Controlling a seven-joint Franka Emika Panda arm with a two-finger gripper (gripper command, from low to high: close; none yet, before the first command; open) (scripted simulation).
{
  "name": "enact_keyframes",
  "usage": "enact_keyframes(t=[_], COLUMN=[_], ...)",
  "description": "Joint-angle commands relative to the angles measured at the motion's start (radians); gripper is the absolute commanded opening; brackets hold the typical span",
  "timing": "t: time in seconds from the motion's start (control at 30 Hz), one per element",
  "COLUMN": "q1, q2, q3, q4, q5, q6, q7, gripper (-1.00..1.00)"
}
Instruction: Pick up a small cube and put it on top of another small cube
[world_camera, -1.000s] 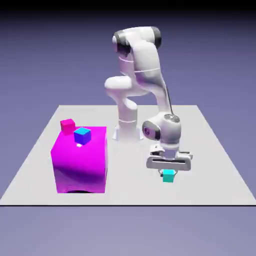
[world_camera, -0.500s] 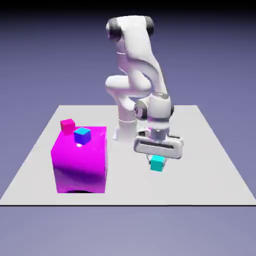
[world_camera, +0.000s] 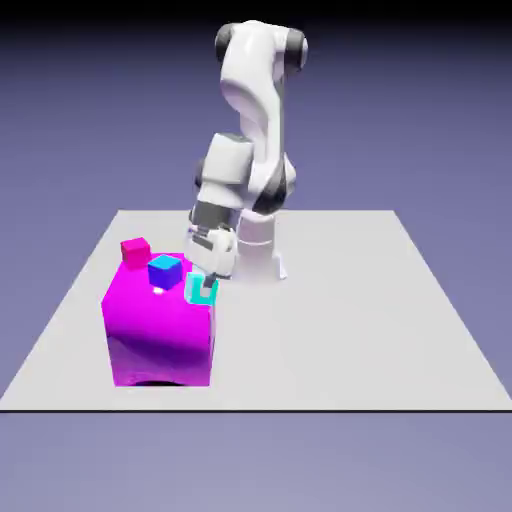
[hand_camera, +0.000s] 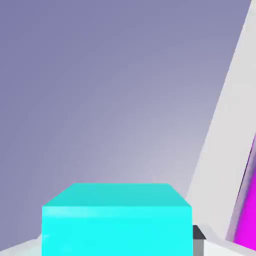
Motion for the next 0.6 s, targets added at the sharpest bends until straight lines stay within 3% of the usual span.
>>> enact_keyframes(t=[0.0,0.33,0.43,0.57], q1=[-0.037,-0.399,-0.507,-0.491], q2=[-0.006,-0.064,-0.024,0.055], q3=[-0.005,-0.049,-0.137,-0.237], q4=[-0.006,-0.066,-0.173,-0.290], q5=[0.010,0.114,0.172,0.204], q6=[-0.006,-0.061,-0.095,-0.118], q7=[0.023,0.255,0.342,0.355], gripper=[-1.00,-1.00,-1.00,-1.00])
